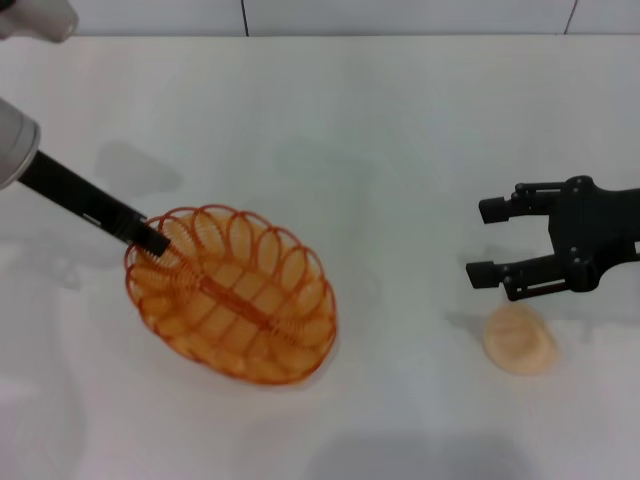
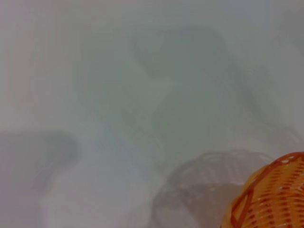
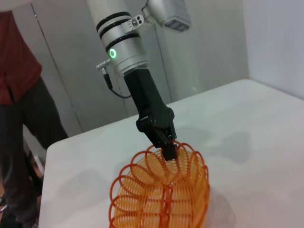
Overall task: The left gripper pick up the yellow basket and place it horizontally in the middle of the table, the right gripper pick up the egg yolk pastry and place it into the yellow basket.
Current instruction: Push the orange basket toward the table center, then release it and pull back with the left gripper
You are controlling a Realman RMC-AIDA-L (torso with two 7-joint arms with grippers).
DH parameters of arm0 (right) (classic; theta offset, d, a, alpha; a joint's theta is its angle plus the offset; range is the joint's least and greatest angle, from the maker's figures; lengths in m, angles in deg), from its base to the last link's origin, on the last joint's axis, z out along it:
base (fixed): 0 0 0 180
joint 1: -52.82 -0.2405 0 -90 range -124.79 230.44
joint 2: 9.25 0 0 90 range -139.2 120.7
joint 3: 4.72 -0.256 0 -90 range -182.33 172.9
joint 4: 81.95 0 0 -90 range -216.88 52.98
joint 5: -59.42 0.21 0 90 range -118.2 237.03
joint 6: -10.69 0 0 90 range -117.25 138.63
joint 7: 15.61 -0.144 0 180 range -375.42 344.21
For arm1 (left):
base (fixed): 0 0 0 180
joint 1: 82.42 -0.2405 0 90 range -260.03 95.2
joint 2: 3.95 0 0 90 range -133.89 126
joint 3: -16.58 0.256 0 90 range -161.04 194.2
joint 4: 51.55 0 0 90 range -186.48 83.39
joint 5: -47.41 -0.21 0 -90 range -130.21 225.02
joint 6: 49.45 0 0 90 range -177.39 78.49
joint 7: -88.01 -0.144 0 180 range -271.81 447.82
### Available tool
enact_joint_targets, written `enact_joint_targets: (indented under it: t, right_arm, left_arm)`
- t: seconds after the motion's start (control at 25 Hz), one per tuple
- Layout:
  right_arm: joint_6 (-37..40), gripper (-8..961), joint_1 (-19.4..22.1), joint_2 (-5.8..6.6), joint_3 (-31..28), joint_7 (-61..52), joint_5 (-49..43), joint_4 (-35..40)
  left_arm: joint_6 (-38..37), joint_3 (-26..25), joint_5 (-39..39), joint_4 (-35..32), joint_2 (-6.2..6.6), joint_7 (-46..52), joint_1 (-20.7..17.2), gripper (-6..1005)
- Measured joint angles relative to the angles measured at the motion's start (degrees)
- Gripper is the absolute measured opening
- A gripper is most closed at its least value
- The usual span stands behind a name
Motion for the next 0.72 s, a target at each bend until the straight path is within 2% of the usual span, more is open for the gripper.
enact_joint_targets:
  t: [0.32, 0.72]
  right_arm:
    - [-0.15, 843, -0.32, 0.0, -1.32, 0.29, 1.27, -0.28]
    - [0.33, 841, -0.42, 0.07, -2.18, 0.61, 1.37, -0.94]
  left_arm:
    - [-0.7, -0.12, 3.88, -0.03, 0.13, 8.12, 0.93, 83]
    - [2.55, -0.81, 8.39, 0.61, -0.4, 18.76, -1.19, 79]
